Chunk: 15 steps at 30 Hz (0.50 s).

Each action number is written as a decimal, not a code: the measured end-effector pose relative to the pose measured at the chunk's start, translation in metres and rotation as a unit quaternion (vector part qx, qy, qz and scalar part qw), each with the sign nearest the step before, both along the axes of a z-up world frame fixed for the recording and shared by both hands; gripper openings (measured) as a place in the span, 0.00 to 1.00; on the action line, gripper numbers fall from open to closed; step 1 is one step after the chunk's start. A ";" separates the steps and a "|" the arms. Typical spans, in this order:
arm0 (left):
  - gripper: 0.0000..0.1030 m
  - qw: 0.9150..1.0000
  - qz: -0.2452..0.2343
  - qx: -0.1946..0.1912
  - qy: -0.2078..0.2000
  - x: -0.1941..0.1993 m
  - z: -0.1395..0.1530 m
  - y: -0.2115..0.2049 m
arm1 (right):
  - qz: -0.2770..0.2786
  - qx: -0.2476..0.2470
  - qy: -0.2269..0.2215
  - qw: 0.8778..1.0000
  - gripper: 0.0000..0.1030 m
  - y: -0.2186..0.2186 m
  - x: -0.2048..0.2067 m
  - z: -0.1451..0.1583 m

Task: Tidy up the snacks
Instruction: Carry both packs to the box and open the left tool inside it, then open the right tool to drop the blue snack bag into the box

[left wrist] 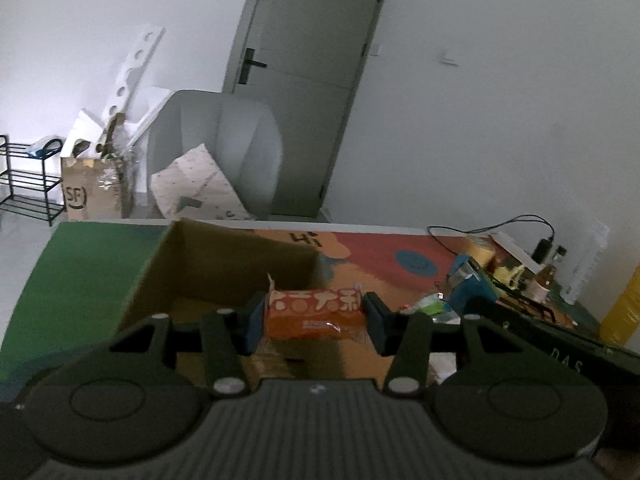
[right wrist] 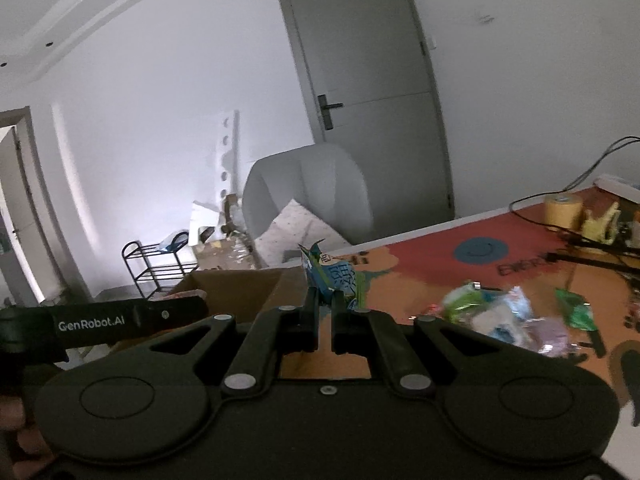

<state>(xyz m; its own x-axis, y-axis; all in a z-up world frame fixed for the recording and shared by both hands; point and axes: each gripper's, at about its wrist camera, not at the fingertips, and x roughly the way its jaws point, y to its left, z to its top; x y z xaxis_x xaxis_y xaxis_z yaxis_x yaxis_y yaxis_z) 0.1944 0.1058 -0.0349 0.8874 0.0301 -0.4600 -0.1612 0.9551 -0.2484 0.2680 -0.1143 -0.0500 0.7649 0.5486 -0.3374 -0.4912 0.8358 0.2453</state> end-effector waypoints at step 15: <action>0.77 0.998 0.051 -0.034 0.002 -0.010 -0.001 0.053 | 0.050 -0.012 -0.004 0.999 0.04 0.059 -0.004 0.011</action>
<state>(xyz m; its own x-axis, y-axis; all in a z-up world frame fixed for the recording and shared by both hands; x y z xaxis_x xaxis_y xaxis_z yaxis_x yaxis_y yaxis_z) 0.1841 0.1585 -0.0361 0.8799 0.0886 -0.4669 -0.2575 0.9146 -0.3118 0.2644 -0.0551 -0.0391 0.7089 0.6148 -0.3457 -0.5746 0.7876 0.2224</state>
